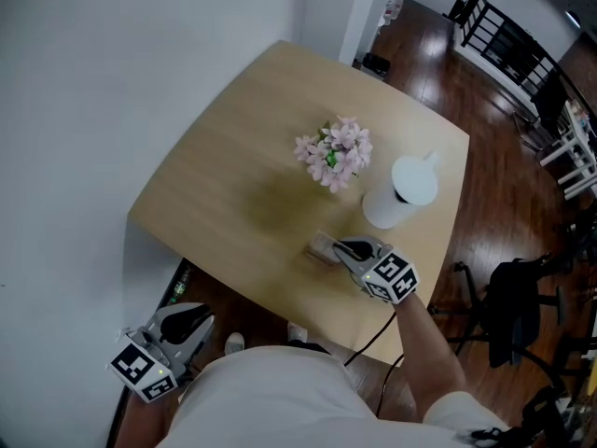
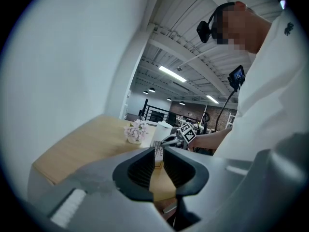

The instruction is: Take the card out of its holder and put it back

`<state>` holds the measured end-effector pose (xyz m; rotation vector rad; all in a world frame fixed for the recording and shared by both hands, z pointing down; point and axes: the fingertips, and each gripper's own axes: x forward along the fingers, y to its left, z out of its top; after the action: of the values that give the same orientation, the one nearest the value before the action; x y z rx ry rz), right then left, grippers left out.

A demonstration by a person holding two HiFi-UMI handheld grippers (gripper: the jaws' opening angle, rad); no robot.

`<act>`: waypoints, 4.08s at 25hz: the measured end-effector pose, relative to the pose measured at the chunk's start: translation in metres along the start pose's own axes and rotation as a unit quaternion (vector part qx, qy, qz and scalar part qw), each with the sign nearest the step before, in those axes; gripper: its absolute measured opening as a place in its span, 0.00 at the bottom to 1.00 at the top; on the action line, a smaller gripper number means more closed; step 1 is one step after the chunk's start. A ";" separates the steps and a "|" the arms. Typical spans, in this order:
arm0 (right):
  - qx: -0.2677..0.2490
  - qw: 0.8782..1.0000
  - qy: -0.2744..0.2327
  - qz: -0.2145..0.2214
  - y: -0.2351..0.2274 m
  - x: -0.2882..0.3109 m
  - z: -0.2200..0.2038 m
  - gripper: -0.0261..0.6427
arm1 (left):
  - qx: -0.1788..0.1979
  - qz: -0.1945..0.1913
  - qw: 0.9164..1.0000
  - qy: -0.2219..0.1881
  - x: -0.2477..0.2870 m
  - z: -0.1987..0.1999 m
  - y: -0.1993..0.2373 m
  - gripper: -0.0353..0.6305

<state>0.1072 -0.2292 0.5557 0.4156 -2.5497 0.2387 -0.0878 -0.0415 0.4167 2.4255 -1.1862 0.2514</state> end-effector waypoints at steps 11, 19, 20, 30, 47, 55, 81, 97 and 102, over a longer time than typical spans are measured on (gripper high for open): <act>-0.016 0.998 -0.029 -0.060 0.058 -0.038 0.055 0.07 | 0.023 -0.054 0.998 -0.016 -0.037 -0.004 0.013 0.15; -0.018 0.998 -0.039 -0.050 0.172 -0.039 0.077 0.07 | 0.049 -0.094 0.994 -0.010 -0.081 -0.018 0.012 0.16; -0.017 0.998 -0.041 -0.047 0.189 -0.038 0.079 0.07 | 0.050 -0.099 0.994 -0.008 -0.088 -0.021 0.012 0.16; -0.023 0.999 -0.035 -0.027 0.322 -0.025 0.092 0.07 | 0.054 -0.133 0.990 0.007 -0.135 -0.056 0.024 0.15; -0.004 0.997 -0.053 -0.062 0.251 -0.052 0.080 0.07 | 0.048 -0.131 0.990 -0.017 -0.109 -0.047 0.018 0.18; -0.005 0.997 -0.043 -0.059 0.147 -0.067 0.064 0.07 | 0.039 -0.088 0.995 -0.033 -0.066 -0.025 0.003 0.19; 0.006 1.000 -0.018 0.002 -0.006 -0.010 0.008 0.07 | 0.006 0.058 0.998 -0.016 -0.010 -0.024 -0.022 0.19; 0.001 1.000 -0.013 0.018 -0.005 -0.011 0.001 0.07 | 0.010 0.051 0.999 -0.010 0.005 -0.015 -0.022 0.19; -0.003 1.000 -0.001 0.027 -0.004 -0.004 -0.008 0.07 | 0.011 0.050 0.999 -0.006 0.006 -0.014 -0.023 0.19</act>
<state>0.1156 -0.2302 0.5609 0.3445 -2.5658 0.2521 -0.0658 -0.0276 0.4244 2.3933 -1.3180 0.2802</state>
